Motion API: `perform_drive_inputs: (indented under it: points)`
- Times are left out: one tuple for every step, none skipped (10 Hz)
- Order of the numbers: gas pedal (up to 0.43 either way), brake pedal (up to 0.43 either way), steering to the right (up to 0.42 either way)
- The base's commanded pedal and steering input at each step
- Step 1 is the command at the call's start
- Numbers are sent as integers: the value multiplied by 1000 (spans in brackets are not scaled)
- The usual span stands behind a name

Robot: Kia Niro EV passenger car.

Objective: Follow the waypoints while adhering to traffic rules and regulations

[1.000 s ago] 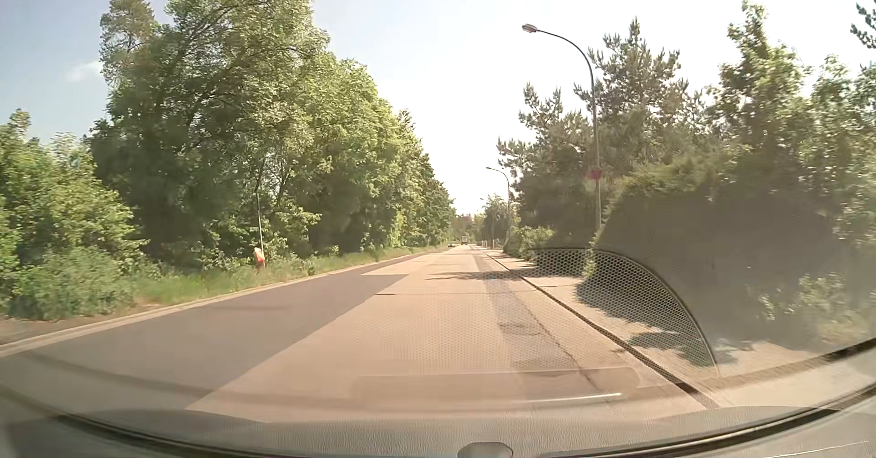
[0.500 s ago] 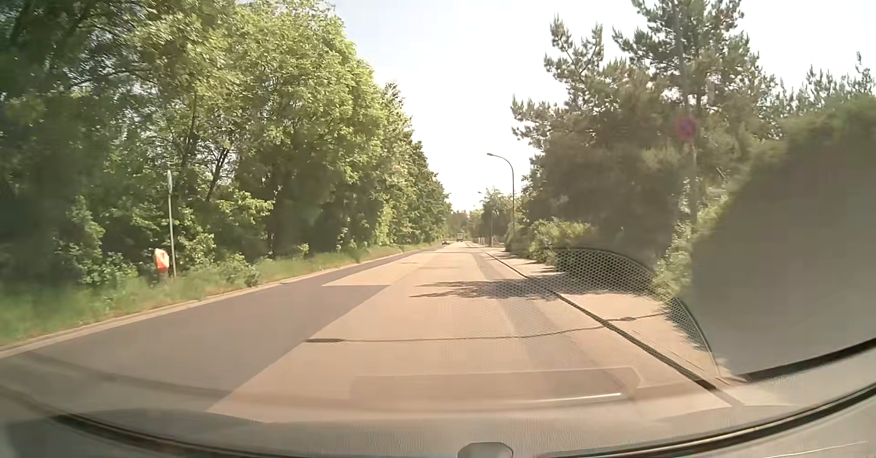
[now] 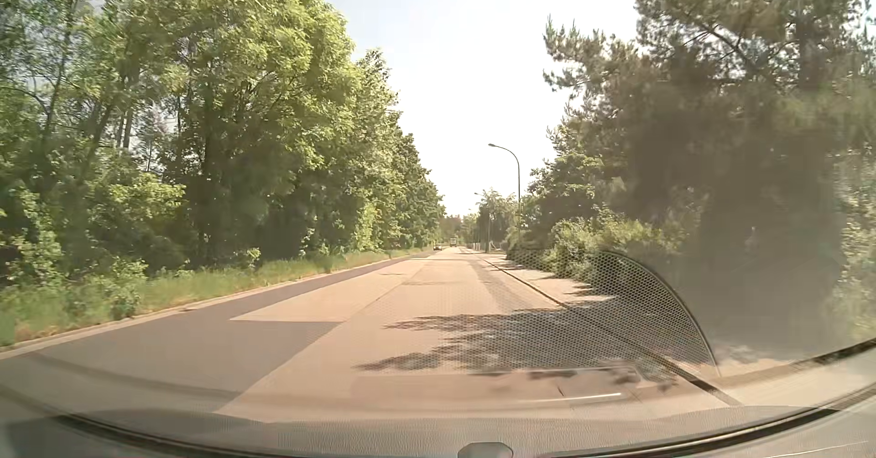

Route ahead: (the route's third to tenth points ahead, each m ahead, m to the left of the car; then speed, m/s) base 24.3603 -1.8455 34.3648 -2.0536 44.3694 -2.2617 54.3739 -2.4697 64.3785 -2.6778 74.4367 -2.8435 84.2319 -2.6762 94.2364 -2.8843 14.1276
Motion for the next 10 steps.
perform_drive_inputs:
  points:
    - [150, 0, 6]
    - [150, 0, 6]
    - [150, 0, 6]
    - [150, 0, 5]
    - [150, 0, 5]
    - [150, 0, 5]
    - [150, 0, 5]
    - [150, 0, 5]
    - [150, 0, 5]
    - [150, 0, 5]
